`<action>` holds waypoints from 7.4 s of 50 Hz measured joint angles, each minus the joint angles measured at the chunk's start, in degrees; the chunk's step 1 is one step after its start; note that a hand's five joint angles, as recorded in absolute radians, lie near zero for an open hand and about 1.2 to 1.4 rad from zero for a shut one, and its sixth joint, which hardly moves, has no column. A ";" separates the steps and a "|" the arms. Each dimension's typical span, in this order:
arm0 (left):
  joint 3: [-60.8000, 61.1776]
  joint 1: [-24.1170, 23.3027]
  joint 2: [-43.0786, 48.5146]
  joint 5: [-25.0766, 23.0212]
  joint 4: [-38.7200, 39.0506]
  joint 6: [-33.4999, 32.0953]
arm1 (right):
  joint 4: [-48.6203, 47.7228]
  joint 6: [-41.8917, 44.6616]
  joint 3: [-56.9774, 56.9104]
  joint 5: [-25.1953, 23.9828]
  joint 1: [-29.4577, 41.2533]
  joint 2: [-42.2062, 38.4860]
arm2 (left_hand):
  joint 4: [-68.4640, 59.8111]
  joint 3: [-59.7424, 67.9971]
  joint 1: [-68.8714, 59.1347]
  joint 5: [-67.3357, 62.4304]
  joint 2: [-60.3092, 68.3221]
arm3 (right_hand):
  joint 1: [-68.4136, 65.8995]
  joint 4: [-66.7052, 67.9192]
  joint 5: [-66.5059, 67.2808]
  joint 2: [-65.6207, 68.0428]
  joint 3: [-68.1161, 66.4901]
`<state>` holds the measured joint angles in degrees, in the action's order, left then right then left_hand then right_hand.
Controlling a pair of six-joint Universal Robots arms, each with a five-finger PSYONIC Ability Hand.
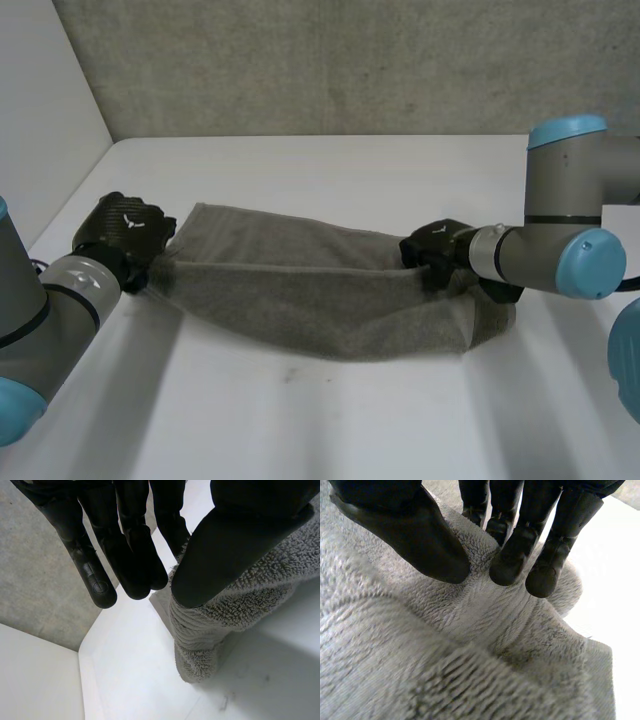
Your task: Fold the towel.
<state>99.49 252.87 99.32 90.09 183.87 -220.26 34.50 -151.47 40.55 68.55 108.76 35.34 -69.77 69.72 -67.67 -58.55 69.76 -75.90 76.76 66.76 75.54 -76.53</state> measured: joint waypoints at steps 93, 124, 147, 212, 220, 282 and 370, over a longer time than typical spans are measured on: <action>-20.75 -2.05 14.07 5.30 10.24 21.31 | -13.23 5.72 10.16 -3.36 -5.15 21.27 | -0.03 0.06 -0.83 -0.33 0.04 | -0.04 0.03 0.46 0.95 -0.17; -5.10 0.46 19.67 3.82 20.75 12.76 | -28.58 6.07 29.11 -0.64 -5.46 9.87 | -0.03 0.06 -0.83 -0.34 0.04 | 33.74 -34.91 -36.23 -32.80 34.68; -4.50 0.34 20.01 3.78 20.87 12.63 | -29.44 7.76 31.50 2.42 -5.66 12.85 | -0.03 0.06 -0.83 -0.34 0.04 | 3.73 -5.10 -5.09 -3.90 5.07; -29.20 4.48 30.81 -20.10 -5.76 0.54 | -29.66 11.20 35.64 0.32 -7.77 15.20 | 44.83 -44.75 42.54 43.84 -44.82 | -0.13 0.21 -0.04 0.60 -0.26; -37.15 4.48 35.47 -19.67 -12.01 -11.27 | -29.66 11.28 35.80 -0.24 -7.77 15.19 | 43.54 -43.45 41.39 42.22 -43.53 | -0.14 0.21 -0.04 0.60 -0.26; -15.17 9.35 21.74 -13.46 -10.22 -18.66 | -27.36 12.01 36.46 0.22 -9.62 20.65 | 0.06 -0.07 -0.01 -0.27 -0.08 | -0.15 0.21 -0.04 0.60 -0.27; -63.75 3.44 54.01 -2.08 -3.03 15.44 | -16.40 16.64 -31.45 8.63 -5.85 -21.07 | 51.39 -51.41 49.90 49.91 -51.91 | 59.76 -60.36 -62.82 -59.55 60.18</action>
<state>35.74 256.31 153.33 88.01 180.84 -204.82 18.10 -134.84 9.10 77.19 102.91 14.27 -18.38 18.31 -17.78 -8.64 17.85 -16.14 16.40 3.94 15.99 -16.35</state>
